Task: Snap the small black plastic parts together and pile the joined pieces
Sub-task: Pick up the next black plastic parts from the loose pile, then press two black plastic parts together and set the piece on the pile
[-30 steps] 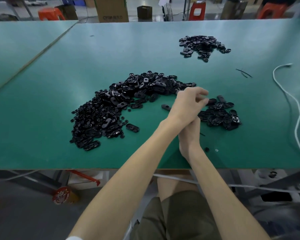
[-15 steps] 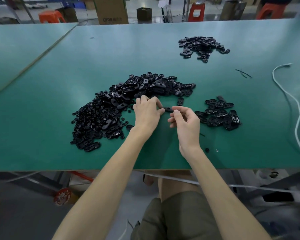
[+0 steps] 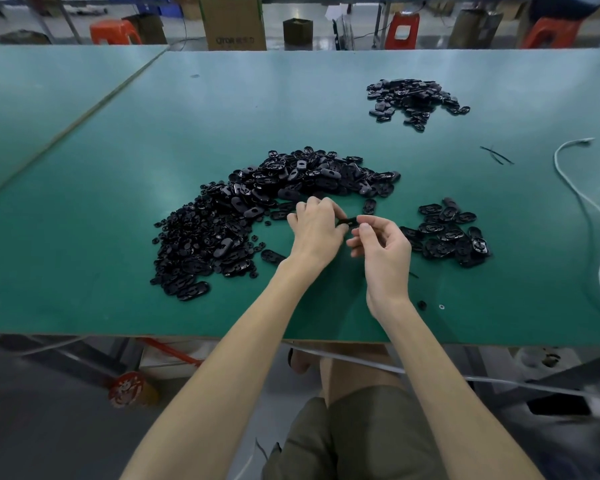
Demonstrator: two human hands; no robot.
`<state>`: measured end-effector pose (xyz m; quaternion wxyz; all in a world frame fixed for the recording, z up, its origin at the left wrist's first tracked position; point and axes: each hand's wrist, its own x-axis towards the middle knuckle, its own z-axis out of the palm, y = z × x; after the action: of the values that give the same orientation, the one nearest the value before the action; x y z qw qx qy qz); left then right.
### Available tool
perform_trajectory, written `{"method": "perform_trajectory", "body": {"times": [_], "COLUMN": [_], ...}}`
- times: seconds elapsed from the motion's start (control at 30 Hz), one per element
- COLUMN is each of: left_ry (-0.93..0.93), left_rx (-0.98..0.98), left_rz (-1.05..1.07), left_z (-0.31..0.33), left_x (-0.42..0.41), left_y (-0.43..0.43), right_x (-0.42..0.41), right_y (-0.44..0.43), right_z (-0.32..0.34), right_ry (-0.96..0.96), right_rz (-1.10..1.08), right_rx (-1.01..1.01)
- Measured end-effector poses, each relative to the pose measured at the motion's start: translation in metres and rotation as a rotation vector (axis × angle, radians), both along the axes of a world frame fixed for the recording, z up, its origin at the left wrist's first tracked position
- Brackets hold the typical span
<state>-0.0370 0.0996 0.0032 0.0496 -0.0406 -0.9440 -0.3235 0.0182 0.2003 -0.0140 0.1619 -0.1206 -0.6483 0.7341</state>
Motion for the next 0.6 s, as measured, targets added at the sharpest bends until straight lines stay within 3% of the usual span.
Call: {"method": "perform_trajectory", "body": {"times": [0.13, 0.37, 0.53, 0.6], "left_ry": [-0.043, -0.059, -0.061, -0.035], "left_rx": [0.268, 0.443, 0.368, 0.174], "left_rz": [-0.098, -0.201, -0.067, 0.101], "left_z": [0.003, 0.019, 0.031, 0.029], "left_x": [0.01, 0.022, 0.015, 0.008], "left_y": [-0.009, -0.026, -0.054, -0.07], "right_x": [-0.001, 0.0, 0.0, -0.001], "right_y": [0.0, 0.001, 0.0, 0.0], "right_z": [0.001, 0.0, 0.0, 0.0], "right_ry": [0.012, 0.01, 0.021, 0.017], "right_rz": [-0.044, 0.003, 0.036, 0.029], "right_rx": [-0.025, 0.009, 0.007, -0.012]}}
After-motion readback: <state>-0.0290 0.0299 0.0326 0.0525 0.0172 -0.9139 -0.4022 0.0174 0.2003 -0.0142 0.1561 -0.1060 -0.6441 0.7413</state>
